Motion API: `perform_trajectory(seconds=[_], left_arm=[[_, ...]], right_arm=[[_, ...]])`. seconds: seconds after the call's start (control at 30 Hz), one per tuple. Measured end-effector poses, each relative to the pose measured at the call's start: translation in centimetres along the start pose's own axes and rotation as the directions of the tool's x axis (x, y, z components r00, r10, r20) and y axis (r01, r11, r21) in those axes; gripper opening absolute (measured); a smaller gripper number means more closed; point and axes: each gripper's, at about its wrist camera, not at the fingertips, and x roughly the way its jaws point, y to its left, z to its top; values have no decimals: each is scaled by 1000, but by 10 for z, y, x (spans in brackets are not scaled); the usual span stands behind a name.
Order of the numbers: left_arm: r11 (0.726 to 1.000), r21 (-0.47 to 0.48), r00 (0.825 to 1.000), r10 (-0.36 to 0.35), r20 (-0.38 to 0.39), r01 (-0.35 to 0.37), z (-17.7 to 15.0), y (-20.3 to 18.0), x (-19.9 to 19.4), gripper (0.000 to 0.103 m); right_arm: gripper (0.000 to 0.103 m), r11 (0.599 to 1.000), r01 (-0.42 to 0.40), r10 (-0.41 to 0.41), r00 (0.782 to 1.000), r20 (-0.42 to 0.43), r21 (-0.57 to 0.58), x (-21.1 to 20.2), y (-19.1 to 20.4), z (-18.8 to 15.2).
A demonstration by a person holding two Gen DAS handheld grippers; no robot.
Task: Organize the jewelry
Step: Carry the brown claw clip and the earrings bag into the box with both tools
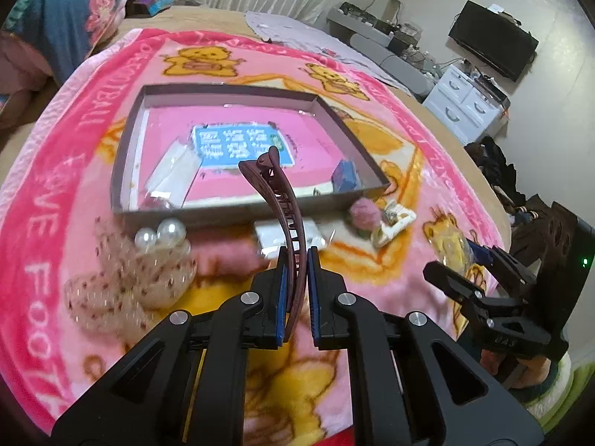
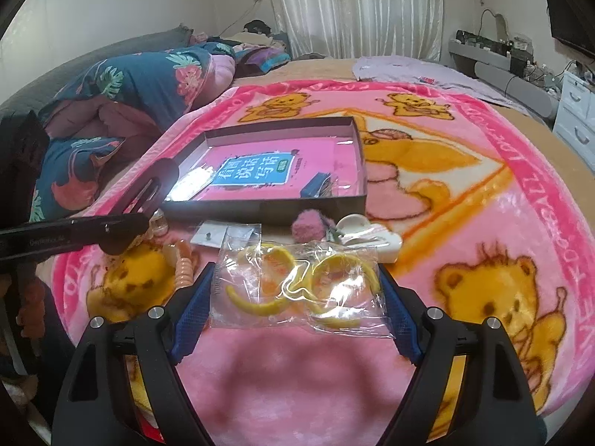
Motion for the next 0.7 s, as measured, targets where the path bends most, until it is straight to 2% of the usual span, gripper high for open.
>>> perform_trajectory(seconds=[0.2, 0.7], left_arm=[[1000, 24, 1000, 0, 5, 0, 17, 1, 8, 4], [999, -16, 998, -39, 56, 40, 67, 19, 29, 4]], right_arm=[[81, 1000, 30, -31, 999, 10, 3, 2, -5, 10], [81, 998, 68, -68, 997, 24, 12, 9, -9, 34]])
